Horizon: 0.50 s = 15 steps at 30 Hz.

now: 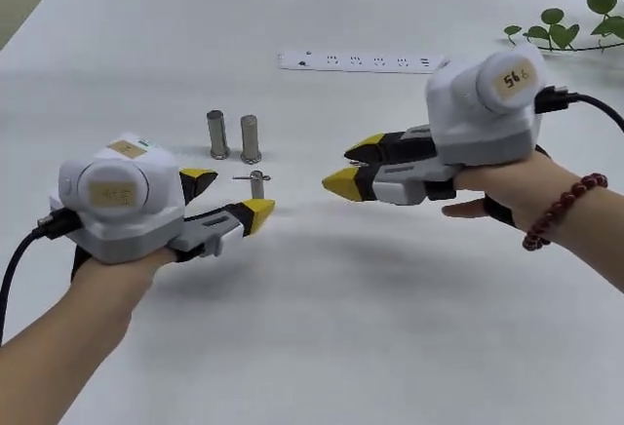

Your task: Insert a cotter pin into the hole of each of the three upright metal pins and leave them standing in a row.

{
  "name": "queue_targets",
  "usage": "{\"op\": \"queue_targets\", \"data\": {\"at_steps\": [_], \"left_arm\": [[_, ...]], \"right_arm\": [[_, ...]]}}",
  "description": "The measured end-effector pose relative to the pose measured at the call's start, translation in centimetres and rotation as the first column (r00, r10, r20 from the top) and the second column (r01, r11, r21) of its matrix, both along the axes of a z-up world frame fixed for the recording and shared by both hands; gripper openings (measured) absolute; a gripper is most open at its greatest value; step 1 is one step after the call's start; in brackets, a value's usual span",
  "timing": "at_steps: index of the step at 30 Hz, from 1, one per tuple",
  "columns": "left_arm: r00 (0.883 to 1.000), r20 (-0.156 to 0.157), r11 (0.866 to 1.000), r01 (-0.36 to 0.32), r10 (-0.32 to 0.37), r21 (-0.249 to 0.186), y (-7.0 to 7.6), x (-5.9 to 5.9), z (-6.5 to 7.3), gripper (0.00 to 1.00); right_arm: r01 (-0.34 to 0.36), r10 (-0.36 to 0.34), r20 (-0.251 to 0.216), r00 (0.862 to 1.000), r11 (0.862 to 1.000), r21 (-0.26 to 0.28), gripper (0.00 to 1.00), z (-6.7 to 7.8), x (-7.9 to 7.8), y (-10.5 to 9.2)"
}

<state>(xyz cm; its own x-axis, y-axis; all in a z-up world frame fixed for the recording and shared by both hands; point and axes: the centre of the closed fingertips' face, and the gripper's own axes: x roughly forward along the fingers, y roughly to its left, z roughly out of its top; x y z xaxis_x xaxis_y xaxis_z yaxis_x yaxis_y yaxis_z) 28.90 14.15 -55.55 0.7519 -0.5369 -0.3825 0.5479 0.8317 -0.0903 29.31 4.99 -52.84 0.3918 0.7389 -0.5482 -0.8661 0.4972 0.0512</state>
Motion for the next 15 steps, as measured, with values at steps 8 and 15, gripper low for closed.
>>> {"op": "queue_targets", "data": {"at_steps": [8, 15], "left_arm": [[1.000, 0.020, 1.000, 0.018, -0.018, 0.001, -0.4, -1.1, 1.1, 0.64], [1.000, 0.017, 1.000, 0.006, -0.006, -0.014, 0.0, -1.8, 2.1, 0.76]], "right_arm": [[0.032, -0.032, 0.012, 0.999, 0.999, 0.038, 0.30, 0.0, 2.4, 1.2], [0.056, -0.057, 0.009, 0.998, 0.996, 0.073, 0.32, -0.3, 3.2, 2.7]]}}
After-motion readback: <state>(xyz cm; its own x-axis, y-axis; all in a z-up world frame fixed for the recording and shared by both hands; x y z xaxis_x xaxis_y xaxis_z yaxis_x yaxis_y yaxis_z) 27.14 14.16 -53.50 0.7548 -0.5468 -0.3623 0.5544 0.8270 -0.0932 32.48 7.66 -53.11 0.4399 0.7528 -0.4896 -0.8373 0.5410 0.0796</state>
